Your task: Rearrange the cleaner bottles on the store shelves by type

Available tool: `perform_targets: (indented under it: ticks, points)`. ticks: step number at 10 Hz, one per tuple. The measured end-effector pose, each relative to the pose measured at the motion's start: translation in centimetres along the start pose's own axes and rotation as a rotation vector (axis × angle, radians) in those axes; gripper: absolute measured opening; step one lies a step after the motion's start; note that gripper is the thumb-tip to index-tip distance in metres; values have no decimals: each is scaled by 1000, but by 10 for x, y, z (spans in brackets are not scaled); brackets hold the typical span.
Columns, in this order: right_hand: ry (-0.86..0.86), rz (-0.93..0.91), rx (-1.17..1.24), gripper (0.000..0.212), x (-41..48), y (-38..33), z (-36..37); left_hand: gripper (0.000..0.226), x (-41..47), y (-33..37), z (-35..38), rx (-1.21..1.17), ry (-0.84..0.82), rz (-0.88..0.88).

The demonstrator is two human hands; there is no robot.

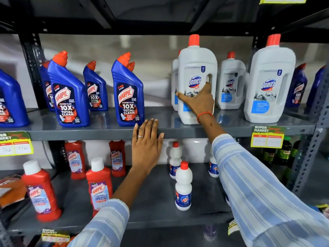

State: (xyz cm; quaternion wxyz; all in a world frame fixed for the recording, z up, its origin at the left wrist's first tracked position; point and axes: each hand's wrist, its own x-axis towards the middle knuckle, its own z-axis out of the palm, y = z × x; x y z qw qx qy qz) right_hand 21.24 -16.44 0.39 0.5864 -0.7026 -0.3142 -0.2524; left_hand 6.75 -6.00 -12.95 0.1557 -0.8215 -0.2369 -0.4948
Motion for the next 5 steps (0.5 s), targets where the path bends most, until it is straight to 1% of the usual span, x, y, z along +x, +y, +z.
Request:
perform_targets:
  ticks: [1,2,3,4,5]
  points:
    - [-13,-7,-2,94,-12,4,-2,53,1,4,-3,10,-12,-11]
    - [11,-90,-100,93,-31,16,-5,59,9,5,-14,-6,-138,-54]
    - [20,-208,-224,90,-54,14,-15,59,8,8,-31,-25,-311,-57]
    - [-69,-323,-254,83,-45,-14,-30,59,37,14,-59,1,-350,-94]
    - [-186,-418,-286,84,-30,-37,-40,61,65,15,-81,39,-345,-88]
